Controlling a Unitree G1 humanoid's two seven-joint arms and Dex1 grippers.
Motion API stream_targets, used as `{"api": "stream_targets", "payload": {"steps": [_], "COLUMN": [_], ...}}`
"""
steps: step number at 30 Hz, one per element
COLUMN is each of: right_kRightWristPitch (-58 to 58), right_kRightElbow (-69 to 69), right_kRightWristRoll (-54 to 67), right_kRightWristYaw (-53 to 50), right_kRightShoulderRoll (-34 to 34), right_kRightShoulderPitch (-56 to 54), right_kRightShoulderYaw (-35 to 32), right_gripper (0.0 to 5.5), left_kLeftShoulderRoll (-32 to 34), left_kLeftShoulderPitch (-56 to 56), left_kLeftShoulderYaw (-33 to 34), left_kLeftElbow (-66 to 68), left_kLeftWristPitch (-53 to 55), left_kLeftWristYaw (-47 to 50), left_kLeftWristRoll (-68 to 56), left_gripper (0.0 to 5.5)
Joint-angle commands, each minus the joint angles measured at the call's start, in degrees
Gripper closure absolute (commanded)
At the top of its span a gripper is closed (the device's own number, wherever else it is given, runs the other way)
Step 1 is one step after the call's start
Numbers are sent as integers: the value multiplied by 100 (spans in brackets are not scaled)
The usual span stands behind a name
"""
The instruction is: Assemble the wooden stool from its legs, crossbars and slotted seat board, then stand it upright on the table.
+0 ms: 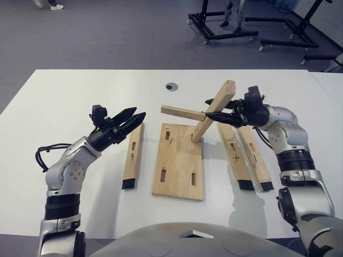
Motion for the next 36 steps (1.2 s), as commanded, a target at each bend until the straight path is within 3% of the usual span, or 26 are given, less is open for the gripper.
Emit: {"api": "stream_targets", "payload": {"steps": [1, 5, 10, 18, 22, 28, 32, 36], "right_kRightWristPitch": [169, 242, 389, 440, 894, 2524, 3046, 3892], "right_kRightElbow": [172, 150, -236, -755, -2414, -4106, -4559, -4542], "right_kRightWristRoll": [-330, -295, 171, 390, 675, -573, -1001, -858], "right_kRightWristYaw": [-71, -255, -852, -2728, -4048, -6640, -7255, -7198], "right_kRightShoulderRoll": [-143, -58, 4, 307, 732, 603, 546, 427], "right_kRightShoulderPitch": [-81, -88, 87, 291, 1246, 2227, 2273, 2335], "right_kRightShoulderYaw": [52, -180, -942, -1951, -2196, -1797, -1662, -1513], "right_gripper": [298, 213, 113, 113, 113, 113, 113, 113], "left_kLeftShoulderRoll": [-96, -153, -188, -144, -179, -323, -674, -1079], "left_kLeftShoulderPitch": [42, 65, 199, 294, 449, 770, 1233, 1544], "left_kLeftShoulderYaw": [-47, -33, 5, 145, 291, 398, 304, 255], "left_kLeftElbow": [63, 107, 64, 47, -254, -460, -992, -1327], "left_kLeftWristPitch": [-95, -150, -154, -193, -255, -1237, -1604, -1708], "left_kLeftWristYaw": [29, 36, 53, 191, 659, 2230, 2924, 3404], "left_kLeftWristRoll": [103, 145, 137, 181, 306, 1945, 2517, 2676], "left_gripper": [191, 191, 191, 191, 191, 191, 191, 191]}}
